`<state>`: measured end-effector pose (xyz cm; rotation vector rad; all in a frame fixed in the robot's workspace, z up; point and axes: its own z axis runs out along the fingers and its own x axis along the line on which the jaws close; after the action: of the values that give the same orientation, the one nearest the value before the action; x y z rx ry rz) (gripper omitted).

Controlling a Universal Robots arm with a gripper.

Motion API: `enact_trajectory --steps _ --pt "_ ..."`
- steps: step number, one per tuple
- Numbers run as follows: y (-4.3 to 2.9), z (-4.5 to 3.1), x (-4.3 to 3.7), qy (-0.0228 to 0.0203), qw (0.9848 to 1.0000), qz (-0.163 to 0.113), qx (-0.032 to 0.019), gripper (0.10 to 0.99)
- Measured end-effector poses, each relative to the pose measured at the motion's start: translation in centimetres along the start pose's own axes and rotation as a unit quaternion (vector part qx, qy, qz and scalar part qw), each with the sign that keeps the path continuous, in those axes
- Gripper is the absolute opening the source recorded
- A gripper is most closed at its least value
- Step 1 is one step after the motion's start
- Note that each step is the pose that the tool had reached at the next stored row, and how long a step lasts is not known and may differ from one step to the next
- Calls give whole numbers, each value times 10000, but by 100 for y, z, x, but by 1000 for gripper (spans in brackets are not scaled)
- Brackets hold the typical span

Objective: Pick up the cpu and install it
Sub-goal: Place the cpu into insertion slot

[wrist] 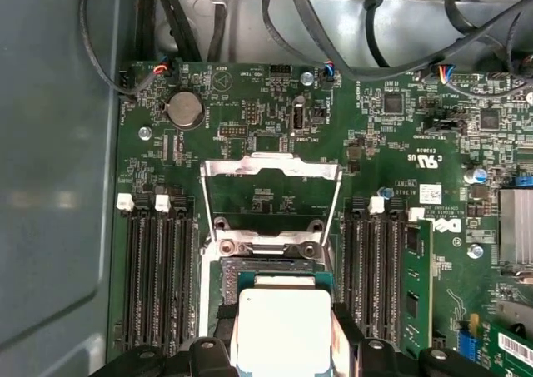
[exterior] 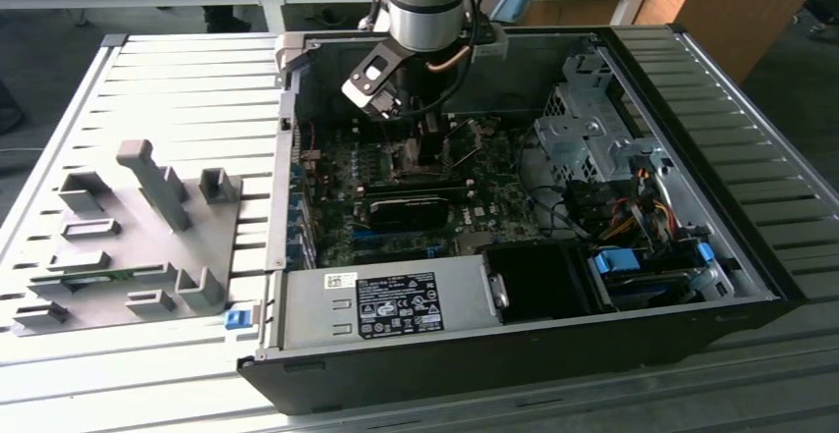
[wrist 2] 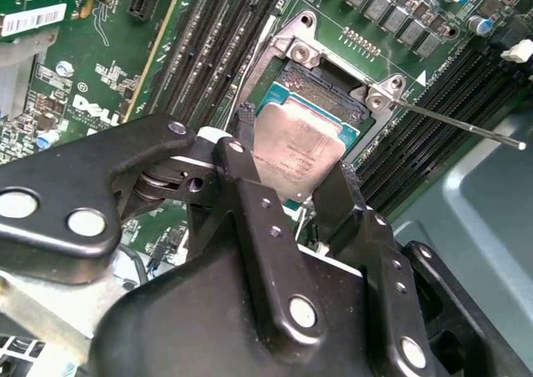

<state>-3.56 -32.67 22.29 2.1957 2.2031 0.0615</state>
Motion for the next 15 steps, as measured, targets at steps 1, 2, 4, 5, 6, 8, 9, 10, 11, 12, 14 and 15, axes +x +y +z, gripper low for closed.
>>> enact_trajectory --steps 1,2,4,5,6,8,9,10,11,12,14,15 --pt "-1 7 2 1 10000 0 0 529" --pt "-2 14 5 1 10000 2 0 529" --pt "-2 27 21 1 10000 5 1 529" --pt "-2 34 29 1 10000 8 0 529" --pt "-3 41 36 1 10000 12 0 529" --pt "-3 53 45 1 10000 18 0 529" --pt "-3 59 48 1 10000 19 0 529" --pt "-4 66 48 1 10000 18 0 529" --pt "-5 72 48 0 10000 18 0 529" --pt "-8 80 48 0 10000 19 1 529" --pt "-10 98 48 0 10000 18 1 529" --pt "-11 109 48 1 10000 18 0 529"
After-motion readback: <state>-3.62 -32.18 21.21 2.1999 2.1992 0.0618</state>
